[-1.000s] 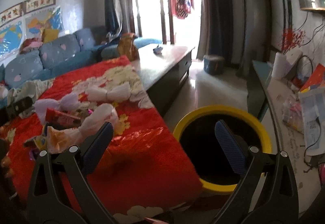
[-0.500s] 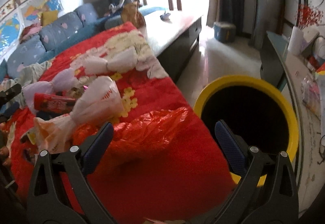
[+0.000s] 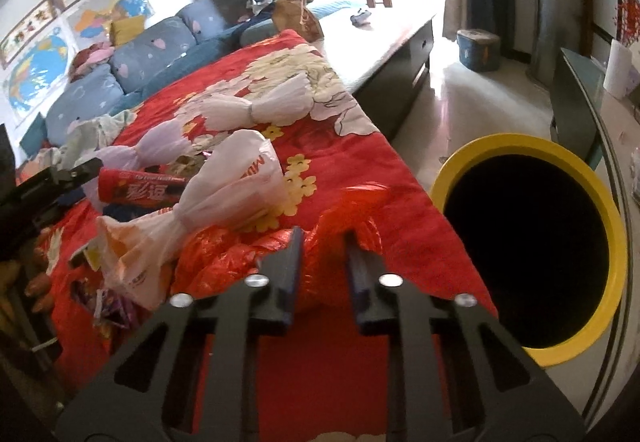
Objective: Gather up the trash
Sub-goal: 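Grasp the red plastic bag with the right tool while the left tool grasps white crinkled plastic, then carry the red bag and white plastic in both tools over the yellow bin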
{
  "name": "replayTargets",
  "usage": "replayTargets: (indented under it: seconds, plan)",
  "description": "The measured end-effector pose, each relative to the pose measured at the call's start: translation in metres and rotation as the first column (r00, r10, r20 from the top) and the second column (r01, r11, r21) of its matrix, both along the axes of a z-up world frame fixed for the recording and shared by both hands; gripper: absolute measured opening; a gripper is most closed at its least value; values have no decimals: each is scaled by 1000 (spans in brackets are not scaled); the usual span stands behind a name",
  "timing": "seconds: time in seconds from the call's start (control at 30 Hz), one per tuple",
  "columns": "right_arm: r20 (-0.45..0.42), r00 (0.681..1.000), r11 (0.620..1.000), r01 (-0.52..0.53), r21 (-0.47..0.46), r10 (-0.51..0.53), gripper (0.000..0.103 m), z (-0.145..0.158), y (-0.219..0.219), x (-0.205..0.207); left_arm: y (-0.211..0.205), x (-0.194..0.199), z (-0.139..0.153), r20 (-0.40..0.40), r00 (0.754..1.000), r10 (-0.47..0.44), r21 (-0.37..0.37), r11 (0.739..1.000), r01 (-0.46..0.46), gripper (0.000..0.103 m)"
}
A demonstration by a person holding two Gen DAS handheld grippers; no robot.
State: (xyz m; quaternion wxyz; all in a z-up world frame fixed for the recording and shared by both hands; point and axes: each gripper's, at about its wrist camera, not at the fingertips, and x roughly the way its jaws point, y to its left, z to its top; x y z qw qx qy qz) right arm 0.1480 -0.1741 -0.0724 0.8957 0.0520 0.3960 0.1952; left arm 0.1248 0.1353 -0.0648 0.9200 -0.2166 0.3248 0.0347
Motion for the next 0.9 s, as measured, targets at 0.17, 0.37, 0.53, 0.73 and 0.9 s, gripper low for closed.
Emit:
replayTargets:
  seconds: [0.17,0.37,0.53,0.73,0.9]
  plan:
    - [8,1000,1000,-11,-3,11,6,3,-4,-2,2,-4,2,19,1000,-1,-3,1000,1,18]
    - [53,999,1000,3,-8,-3,5,16,-13,-5,-1,-17,25,107,994,8,39,999,-12,15]
    - [111,993,999,38,-9,-37,4,30,-27,-7,-10,-28,47,167,986,-12,64,998,1,15]
    - [146,986,996,85,11,-85,4,42,-45,-6,-33,-37,67,217,973,-74,98,994,53,15]
    - [166,978,992,125,31,-128,4,50,-60,-5,-57,-39,73,225,964,-144,109,987,122,15]
